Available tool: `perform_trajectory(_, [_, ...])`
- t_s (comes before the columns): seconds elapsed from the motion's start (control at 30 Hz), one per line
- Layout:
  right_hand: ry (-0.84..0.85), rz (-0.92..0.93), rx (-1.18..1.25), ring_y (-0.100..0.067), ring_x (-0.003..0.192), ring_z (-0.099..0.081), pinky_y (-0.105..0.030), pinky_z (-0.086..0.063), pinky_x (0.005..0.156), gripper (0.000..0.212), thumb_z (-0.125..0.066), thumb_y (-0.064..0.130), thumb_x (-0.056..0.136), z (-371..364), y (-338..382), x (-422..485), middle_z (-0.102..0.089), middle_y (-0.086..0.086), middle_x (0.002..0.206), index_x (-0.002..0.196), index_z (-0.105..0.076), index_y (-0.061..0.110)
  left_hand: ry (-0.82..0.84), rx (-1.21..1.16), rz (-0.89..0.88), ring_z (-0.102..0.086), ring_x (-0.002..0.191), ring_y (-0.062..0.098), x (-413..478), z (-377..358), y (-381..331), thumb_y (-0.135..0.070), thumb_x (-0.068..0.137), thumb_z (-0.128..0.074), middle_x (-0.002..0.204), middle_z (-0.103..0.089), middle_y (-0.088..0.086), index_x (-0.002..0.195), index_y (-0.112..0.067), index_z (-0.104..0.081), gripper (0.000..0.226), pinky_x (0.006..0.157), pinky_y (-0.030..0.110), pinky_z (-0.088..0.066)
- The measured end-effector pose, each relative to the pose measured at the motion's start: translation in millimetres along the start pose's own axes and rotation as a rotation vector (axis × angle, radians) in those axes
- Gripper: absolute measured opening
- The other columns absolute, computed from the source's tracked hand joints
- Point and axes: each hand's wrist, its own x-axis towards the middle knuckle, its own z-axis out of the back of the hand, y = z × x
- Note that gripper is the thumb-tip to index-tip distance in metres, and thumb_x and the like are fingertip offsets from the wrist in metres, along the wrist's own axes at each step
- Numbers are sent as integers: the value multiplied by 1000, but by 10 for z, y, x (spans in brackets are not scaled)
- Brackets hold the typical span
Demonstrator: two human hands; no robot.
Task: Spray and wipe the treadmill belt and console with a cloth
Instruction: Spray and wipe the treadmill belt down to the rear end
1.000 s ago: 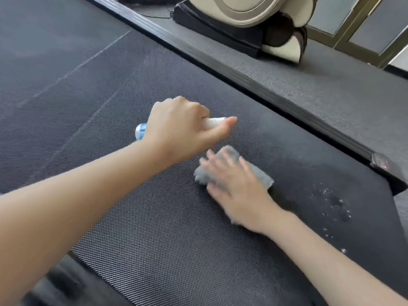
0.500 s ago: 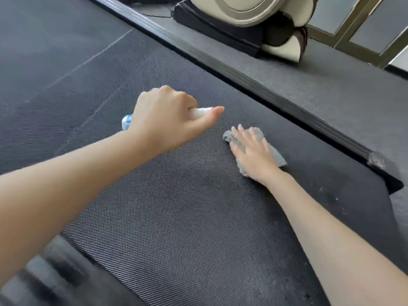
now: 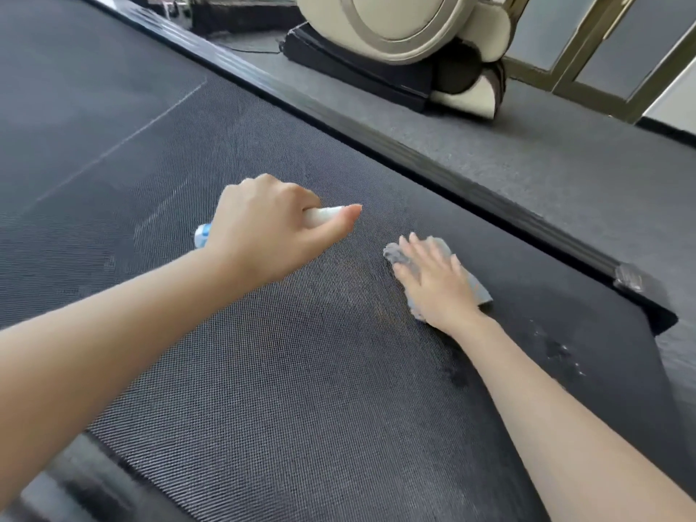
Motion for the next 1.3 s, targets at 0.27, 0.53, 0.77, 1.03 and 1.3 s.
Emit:
perform_trajectory(0.27, [7,337,118,5,141,18,-35,11,118,56,-18,57,96,1,134,-157,4,26,156,149,-8,44,46,62,69,-50,58,29,569,-430,129,-74,74,-23,49,-42,1,45,-16,-35,67,59,32,-35])
perform_trajectory(0.53, [-45,214,65,3,142,17,-33,11,117,60,-13,59,93,-20,67,52,4,23,157,150,-8,41,1,63,117,-54,59,29,911,-816,101,-62,79,-30,50,-47,2,49,-14,-45,59,61,31,-34])
perform_trajectory(0.77, [-49,210,73,5,140,22,-31,15,115,68,0,66,86,-45,47,56,8,25,156,150,-6,43,12,8,145,-50,65,29,1133,-927,-37,-67,85,-37,55,-44,2,51,-14,-47,63,63,32,-32])
perform_trajectory(1.03, [-44,220,77,7,139,21,-31,13,117,67,-1,66,86,-34,52,49,7,27,156,149,-6,44,-18,55,154,-50,63,30,1188,-909,93,-58,86,-37,53,-41,3,55,-11,-53,58,63,33,-33])
perform_trajectory(1.3, [24,381,98,3,141,22,-41,11,118,68,-8,65,85,38,453,187,9,26,154,149,-7,42,-53,-45,209,-46,57,31,1032,-677,413,-69,79,-29,49,-40,4,46,-12,-35,66,59,33,-30])
